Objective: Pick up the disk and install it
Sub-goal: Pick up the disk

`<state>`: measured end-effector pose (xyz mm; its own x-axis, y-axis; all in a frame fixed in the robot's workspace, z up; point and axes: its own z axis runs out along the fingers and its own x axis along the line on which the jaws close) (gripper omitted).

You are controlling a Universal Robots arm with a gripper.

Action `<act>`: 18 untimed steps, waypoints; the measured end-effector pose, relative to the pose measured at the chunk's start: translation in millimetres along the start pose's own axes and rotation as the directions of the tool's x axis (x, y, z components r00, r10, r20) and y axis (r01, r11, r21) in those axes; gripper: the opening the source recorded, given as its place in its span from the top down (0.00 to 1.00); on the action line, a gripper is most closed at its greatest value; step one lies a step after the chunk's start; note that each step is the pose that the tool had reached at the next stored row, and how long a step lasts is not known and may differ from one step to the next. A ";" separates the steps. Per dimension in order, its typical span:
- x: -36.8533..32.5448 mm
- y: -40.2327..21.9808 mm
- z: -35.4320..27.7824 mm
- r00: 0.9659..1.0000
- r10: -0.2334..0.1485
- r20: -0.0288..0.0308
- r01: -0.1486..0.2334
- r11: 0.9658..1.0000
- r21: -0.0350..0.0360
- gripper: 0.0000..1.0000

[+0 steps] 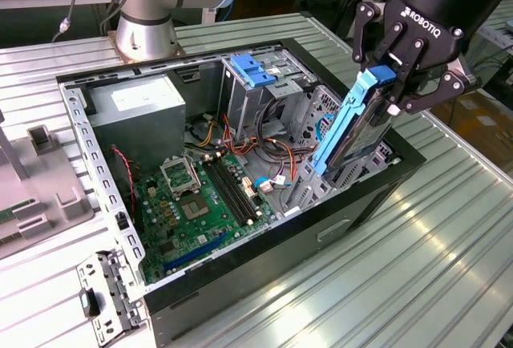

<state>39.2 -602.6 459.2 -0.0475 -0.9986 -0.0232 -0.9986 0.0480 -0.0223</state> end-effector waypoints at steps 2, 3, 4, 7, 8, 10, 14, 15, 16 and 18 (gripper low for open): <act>-0.2 -4.4 0.1 1.000 0.000 0.000 0.000 1.000 0.000 0.63; -0.3 -6.0 0.1 1.000 0.000 0.000 0.000 1.000 0.000 0.63; -0.3 -7.2 0.2 1.000 0.000 0.000 0.000 1.000 0.000 0.63; -0.6 -12.8 0.3 1.000 0.000 0.000 0.000 1.000 0.000 0.63; -0.7 -14.2 0.3 1.000 0.000 0.000 0.000 1.000 0.000 0.63; -0.8 -16.6 0.4 1.000 0.000 0.000 0.000 1.000 0.000 0.63; -1.2 -24.4 0.6 1.000 0.000 0.000 0.000 1.000 0.000 0.63; -1.3 -26.4 0.7 1.000 0.000 0.000 0.000 1.000 0.000 0.63; -1.3 -27.4 0.7 1.000 0.000 0.000 0.000 1.000 0.000 0.63; -1.5 -30.9 0.7 1.000 0.000 0.000 0.000 1.000 0.000 0.63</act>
<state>70.1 -602.6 459.3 -0.0474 -0.9986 -0.0231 -0.9986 0.0479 -0.0218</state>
